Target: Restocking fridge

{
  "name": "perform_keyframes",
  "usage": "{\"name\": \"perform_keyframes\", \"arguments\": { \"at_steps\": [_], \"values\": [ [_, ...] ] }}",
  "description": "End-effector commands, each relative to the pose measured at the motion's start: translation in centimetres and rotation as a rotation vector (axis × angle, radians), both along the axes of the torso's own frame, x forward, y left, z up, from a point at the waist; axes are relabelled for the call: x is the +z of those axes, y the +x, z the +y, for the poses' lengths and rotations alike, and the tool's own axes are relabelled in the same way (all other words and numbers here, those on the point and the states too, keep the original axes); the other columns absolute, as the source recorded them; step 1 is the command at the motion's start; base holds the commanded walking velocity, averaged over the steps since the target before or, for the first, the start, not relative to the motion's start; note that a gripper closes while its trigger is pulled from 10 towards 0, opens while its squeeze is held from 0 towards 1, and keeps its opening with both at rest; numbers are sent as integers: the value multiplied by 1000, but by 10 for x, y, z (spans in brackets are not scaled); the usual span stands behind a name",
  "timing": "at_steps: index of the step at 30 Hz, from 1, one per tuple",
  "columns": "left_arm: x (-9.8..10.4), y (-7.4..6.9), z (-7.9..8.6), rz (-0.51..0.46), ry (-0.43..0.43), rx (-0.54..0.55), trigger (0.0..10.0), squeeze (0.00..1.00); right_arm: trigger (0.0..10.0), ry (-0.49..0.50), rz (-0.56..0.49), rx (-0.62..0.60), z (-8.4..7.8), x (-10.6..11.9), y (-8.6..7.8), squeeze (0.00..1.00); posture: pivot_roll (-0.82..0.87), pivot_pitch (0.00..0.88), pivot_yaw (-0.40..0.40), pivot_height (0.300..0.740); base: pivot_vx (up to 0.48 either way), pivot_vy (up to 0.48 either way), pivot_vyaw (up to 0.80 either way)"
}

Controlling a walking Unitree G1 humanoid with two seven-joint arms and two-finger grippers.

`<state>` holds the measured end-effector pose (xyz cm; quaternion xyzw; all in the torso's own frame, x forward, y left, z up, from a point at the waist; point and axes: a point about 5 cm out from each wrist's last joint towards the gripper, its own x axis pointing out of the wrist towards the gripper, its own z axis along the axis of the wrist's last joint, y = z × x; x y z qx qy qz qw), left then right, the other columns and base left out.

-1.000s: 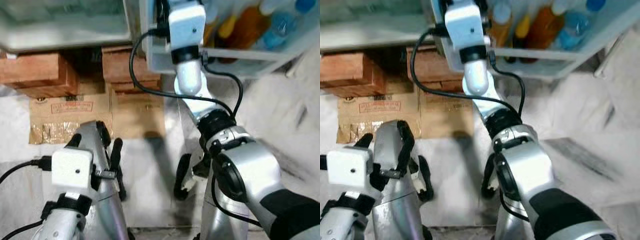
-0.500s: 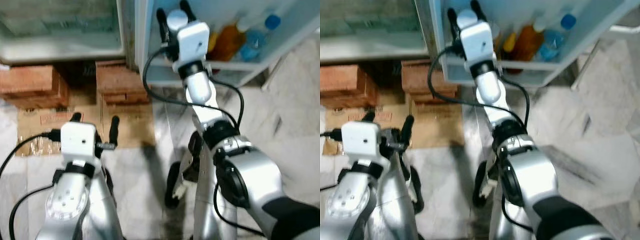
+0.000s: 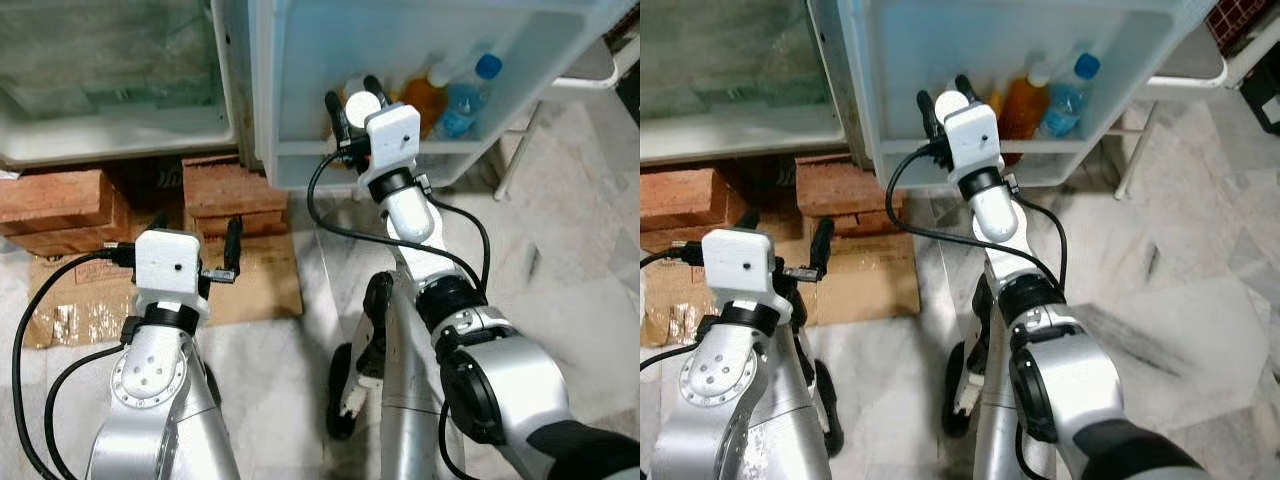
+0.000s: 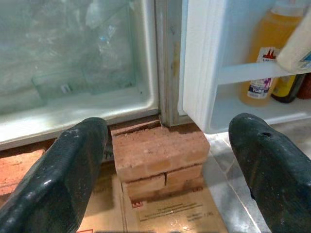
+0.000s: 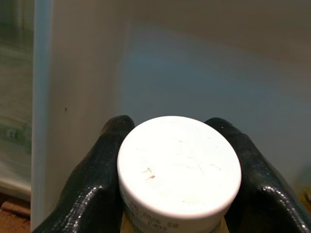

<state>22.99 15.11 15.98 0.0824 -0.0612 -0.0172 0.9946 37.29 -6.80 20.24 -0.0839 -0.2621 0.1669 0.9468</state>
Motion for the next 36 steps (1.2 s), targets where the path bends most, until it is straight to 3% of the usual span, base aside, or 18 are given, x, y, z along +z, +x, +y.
{"name": "perform_keyframes", "arguments": {
  "at_steps": [1,4,9,16,21,28,36],
  "values": [
    [-5,-3,2,14,10,8,10000,0,10000,-25,138,-28,-9,-29,-1,0,182,246,-117,462,0,0,0],
    [-7,-4,3,17,13,11,10000,0,10000,-27,142,-30,-11,-31,-2,0,181,243,-118,462,0,0,0],
    [-8,-1,1,9,13,14,10000,0,10000,67,158,-52,-11,-27,0,0,171,246,-118,462,0,0,0],
    [-8,-10,1,10,18,17,10000,0,10000,242,94,-24,17,10,5,0,212,279,-109,462,0,0,0],
    [-11,-16,6,29,29,32,10000,0,10000,291,63,24,28,32,7,0,220,296,-112,462,0,0,0],
    [-11,-24,1,42,22,32,10000,0,10000,313,21,71,38,51,8,0,235,333,-117,462,0,0,0],
    [-10,-41,0,71,17,39,10000,0,10000,300,13,91,48,52,6,0,285,395,-114,462,0,0,0]
  ]
}}
